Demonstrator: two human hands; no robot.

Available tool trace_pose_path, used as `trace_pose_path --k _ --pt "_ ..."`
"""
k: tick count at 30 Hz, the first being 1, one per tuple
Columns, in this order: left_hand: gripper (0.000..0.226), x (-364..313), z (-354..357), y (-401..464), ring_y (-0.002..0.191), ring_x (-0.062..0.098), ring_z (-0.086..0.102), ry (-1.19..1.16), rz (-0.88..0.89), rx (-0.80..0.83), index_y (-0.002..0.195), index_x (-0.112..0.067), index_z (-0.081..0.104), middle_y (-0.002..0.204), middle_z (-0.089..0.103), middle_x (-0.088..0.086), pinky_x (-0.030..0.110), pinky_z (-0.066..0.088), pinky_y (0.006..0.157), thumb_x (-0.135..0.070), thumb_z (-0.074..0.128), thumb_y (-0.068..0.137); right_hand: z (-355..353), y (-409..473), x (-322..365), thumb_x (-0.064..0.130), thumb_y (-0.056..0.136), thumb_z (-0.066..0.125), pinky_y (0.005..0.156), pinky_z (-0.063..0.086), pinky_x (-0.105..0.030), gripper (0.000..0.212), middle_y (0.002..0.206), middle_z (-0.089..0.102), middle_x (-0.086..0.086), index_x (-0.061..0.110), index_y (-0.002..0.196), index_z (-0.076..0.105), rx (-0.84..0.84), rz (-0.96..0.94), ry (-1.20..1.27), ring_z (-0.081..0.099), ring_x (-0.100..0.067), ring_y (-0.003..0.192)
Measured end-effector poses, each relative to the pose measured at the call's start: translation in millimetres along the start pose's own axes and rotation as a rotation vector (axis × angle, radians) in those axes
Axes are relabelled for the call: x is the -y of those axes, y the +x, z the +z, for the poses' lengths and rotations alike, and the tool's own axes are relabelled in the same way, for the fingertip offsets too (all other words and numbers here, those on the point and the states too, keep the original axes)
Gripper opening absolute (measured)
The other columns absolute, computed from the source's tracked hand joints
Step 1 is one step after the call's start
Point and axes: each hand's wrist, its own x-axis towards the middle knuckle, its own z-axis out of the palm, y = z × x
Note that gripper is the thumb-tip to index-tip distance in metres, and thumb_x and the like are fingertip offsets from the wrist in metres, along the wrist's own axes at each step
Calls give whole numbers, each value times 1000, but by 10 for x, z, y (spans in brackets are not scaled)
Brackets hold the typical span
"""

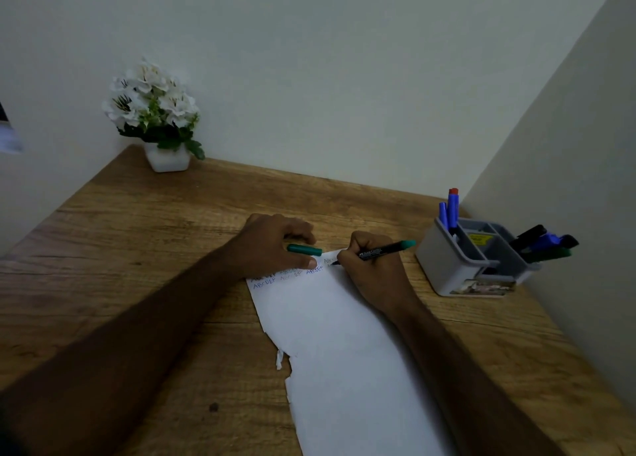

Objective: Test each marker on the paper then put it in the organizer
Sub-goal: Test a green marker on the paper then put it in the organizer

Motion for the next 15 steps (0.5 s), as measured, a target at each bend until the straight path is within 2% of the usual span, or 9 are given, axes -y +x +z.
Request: trace_pose_path --k 4,8,12,15 --pt "42 2 -1 -3 122 5 53 -19 -4 8 112 -36 68 135 58 -16 48 33 111 -52 76 74 -2 -11 4 -11 75 62 47 24 -20 39 50 36 6 11 53 40 5 3 17 30 -4 51" --pt "41 3 -2 -1 121 4 53 -10 -1 8 112 -36 68 134 58 -17 48 32 111 -51 76 75 3 -14 24 -5 74 62 48 25 -19 37 50 36 8 14 52 39 6 -3 36 30 -4 52" --pt "43 -11 -2 -5 121 5 53 -2 0 18 114 -35 68 135 57 -16 48 32 111 -52 75 75 -7 -16 25 -9 74 62 48 24 -19 41 50 35 9 15 52 37 1 -4 35 29 -4 51" --pt "42 -13 -5 -8 121 5 53 -6 3 19 113 -35 68 135 58 -16 49 32 111 -52 75 75 -8 -33 42 1 72 60 48 23 -19 35 50 35 10 17 52 36 23 -17 47 29 -3 51"
